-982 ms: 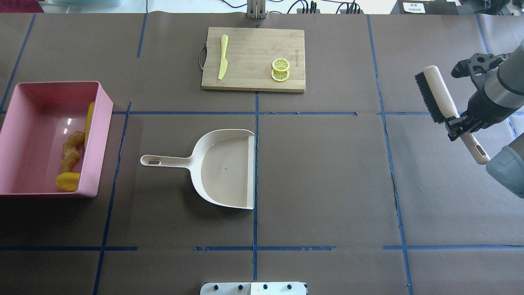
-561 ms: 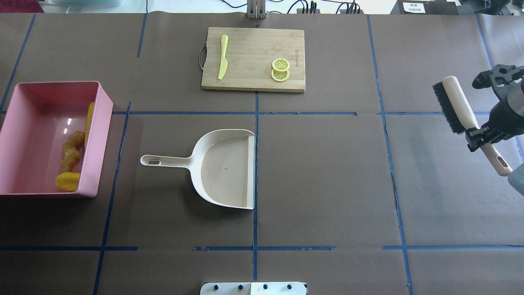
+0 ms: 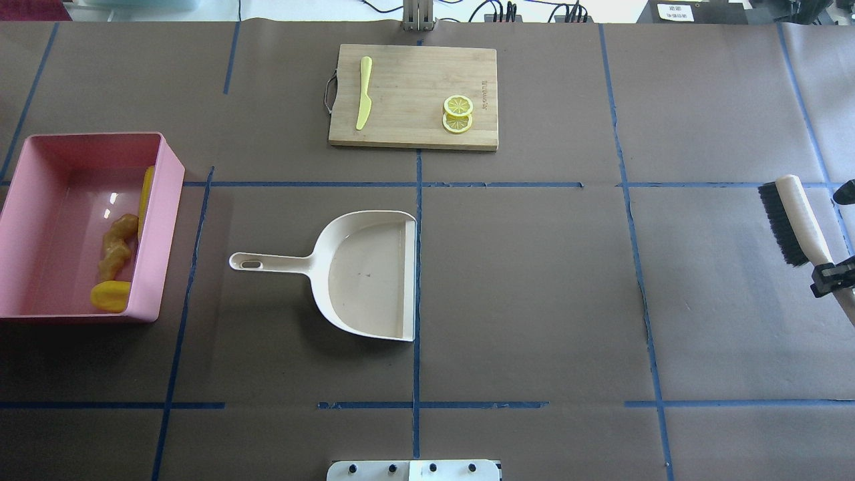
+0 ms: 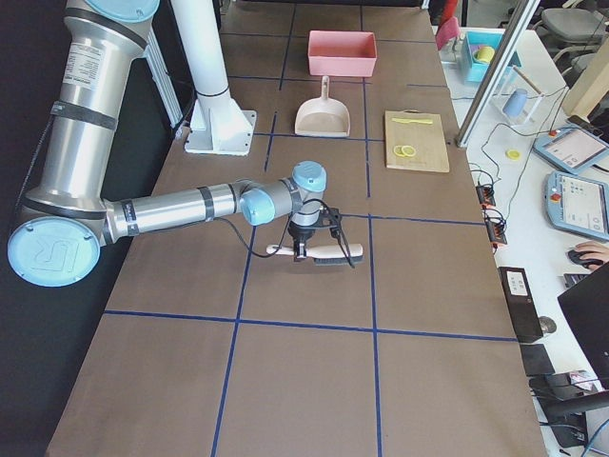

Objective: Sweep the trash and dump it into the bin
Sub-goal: 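Withdraw the left arm while the right gripper carries the brush outward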

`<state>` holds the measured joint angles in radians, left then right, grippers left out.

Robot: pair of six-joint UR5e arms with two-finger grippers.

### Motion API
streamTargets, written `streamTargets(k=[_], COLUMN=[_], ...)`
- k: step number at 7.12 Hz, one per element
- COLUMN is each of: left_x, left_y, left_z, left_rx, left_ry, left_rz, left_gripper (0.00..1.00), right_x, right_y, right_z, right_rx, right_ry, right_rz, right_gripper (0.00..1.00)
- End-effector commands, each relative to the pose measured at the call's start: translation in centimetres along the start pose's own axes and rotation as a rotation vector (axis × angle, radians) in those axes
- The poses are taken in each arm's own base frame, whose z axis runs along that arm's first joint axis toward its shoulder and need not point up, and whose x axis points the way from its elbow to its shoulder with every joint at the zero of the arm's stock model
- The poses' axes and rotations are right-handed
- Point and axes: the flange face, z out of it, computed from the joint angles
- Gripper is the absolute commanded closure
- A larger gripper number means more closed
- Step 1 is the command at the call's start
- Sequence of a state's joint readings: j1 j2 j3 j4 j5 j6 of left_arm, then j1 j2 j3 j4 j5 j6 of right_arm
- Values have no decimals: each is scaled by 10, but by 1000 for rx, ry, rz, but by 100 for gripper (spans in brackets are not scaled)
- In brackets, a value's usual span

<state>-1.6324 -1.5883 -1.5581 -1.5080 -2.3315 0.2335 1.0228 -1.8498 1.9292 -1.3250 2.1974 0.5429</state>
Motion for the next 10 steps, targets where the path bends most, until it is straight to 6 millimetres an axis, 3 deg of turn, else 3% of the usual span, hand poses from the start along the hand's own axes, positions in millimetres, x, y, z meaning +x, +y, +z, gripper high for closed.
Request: streamTargets(k=[1, 4, 6, 7, 8, 9, 10], left_x=[2, 5, 10, 11, 11, 14, 14], left_y=[-1, -1, 6, 8, 8, 9, 10], left_z=[-1, -6, -8, -8, -9, -11, -11], left_rx=[7, 17, 21, 21, 22, 26, 25], left_ry=[0, -1, -2, 0, 0, -3, -3], left_rz=[9, 16, 21, 21, 22, 25, 22], left_gripper=[0, 0, 0, 0, 0, 0, 0], right_x=[29, 23, 19, 18, 16, 6, -14], right_y=[10, 16, 18, 18, 17, 14, 12], right_z=[35, 55, 58, 58, 55, 44, 4], right_rx=[26, -15, -25, -26, -19, 4, 57], right_ry=[-83, -72, -74, -75, -79, -91, -127], right_rz=[116, 96, 85, 86, 83, 53, 30], right_gripper=[100, 99, 95, 28, 0, 0, 0])
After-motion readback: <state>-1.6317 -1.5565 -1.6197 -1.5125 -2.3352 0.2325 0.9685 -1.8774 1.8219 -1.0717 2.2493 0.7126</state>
